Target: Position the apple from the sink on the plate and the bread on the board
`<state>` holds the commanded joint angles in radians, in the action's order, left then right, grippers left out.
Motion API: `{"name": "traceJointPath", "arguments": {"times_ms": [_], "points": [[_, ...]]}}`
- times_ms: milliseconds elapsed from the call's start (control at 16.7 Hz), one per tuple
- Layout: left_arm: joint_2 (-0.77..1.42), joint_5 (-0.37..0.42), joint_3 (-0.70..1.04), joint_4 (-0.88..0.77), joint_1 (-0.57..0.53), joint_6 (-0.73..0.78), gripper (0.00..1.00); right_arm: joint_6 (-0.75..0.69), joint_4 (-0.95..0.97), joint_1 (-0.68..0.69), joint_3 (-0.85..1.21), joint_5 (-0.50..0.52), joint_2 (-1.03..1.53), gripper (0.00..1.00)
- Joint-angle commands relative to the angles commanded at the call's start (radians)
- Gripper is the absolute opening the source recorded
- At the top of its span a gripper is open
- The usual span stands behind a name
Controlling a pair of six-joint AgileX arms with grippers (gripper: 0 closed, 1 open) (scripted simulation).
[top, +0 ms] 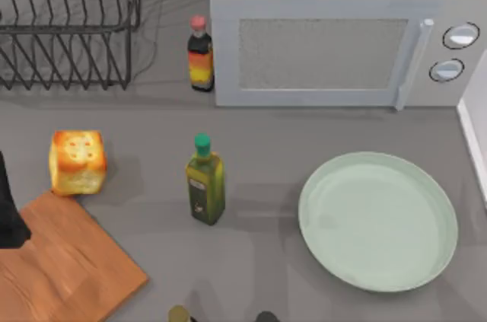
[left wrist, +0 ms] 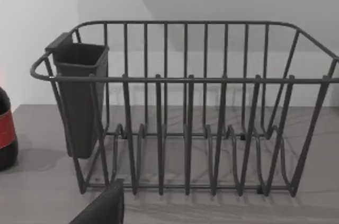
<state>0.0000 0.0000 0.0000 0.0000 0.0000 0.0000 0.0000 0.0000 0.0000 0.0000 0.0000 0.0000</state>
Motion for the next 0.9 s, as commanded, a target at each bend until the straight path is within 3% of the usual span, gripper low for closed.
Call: {"name": "traceJointPath", "arguments": {"times_ms": [900], "points": [[0.000, 0.000, 0.000, 0.000, 0.000, 0.000, 1.00, -0.002, -0.007, -0.002, 0.010, 0.000, 0.010, 1.00]]}}
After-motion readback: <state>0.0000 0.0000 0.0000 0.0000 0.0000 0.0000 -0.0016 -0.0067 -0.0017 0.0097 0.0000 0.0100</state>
